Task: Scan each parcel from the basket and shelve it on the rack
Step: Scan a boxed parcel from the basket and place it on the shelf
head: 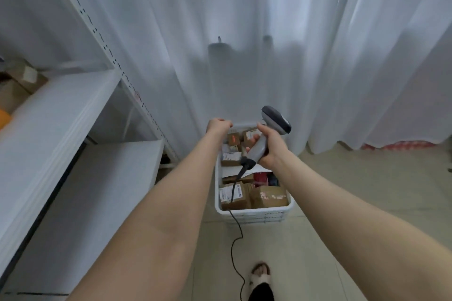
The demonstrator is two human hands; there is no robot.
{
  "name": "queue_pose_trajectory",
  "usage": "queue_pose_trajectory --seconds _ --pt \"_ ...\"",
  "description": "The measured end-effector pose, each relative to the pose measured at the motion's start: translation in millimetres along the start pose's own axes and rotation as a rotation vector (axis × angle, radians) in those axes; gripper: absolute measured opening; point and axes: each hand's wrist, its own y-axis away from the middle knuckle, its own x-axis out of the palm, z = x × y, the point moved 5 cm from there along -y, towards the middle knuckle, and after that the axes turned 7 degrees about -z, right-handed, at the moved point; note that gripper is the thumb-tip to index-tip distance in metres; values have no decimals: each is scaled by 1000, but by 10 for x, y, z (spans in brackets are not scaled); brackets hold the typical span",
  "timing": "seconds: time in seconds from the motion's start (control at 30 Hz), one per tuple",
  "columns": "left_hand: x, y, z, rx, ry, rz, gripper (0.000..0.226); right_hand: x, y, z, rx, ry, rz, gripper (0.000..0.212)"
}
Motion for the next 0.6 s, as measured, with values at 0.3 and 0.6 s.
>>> queue_pose_trajectory --seconds 0.3,0.6 --pt "934 -1070 274 -122 -64 133 44 -209 -1328 239 61 74 -182 12" --pt "1519 -2011 1569 -346 -160 148 45 -766 -2817 -329 213 230 -342 18"
